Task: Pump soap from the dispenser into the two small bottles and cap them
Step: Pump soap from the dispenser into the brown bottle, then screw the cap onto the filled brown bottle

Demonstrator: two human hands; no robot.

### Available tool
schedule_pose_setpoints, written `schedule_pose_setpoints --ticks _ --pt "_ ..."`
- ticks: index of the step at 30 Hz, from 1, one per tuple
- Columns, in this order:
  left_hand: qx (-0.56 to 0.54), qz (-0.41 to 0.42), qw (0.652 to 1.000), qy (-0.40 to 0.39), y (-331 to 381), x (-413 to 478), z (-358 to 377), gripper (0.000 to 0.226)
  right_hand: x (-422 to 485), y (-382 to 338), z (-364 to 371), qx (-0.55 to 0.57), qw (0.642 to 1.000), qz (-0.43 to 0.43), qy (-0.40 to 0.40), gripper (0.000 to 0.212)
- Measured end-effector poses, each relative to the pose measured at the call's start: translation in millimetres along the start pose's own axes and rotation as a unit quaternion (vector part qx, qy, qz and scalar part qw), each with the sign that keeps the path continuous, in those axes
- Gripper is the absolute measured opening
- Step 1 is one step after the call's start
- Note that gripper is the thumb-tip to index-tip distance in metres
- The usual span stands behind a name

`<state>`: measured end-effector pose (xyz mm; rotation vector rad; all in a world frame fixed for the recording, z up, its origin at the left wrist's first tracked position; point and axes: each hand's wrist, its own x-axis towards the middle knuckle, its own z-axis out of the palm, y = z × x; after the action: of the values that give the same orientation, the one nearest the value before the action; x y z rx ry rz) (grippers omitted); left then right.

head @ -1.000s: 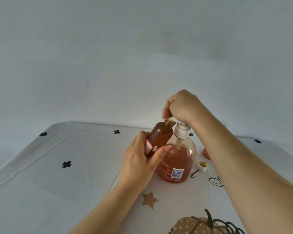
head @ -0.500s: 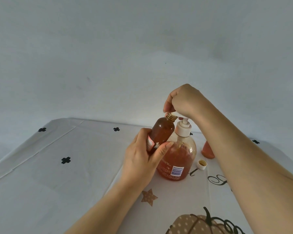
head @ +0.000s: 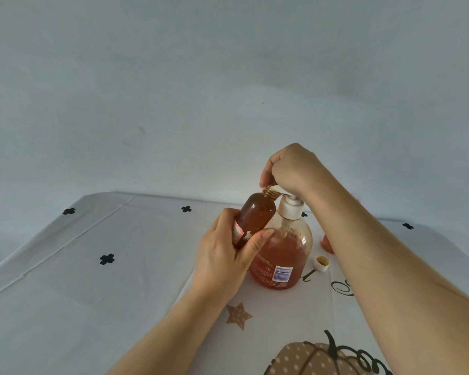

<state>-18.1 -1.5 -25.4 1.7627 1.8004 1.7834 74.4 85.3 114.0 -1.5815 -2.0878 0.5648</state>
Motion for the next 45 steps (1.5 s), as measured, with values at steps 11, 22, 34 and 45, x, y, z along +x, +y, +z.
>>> schedule_pose_setpoints --ticks 11,22,34,45 --pt "0.001 -0.014 1.0 0.013 2 0 1 0.044 -1 -5 -5 0.073 0.997 -0.002 0.027 0.046" --pt "-0.05 -0.002 0.997 0.052 11 1 -5 0.047 -15 3 -19 0.357 0.932 0.034 0.059 0.044" --pt "-0.075 0.023 0.992 0.094 48 -4 -21 0.037 -46 50 -38 0.323 0.938 0.0 0.123 0.04" --pt "-0.166 -0.018 0.984 -0.064 113 -27 9 0.031 -75 124 -3 0.18 0.978 0.025 0.106 0.038"
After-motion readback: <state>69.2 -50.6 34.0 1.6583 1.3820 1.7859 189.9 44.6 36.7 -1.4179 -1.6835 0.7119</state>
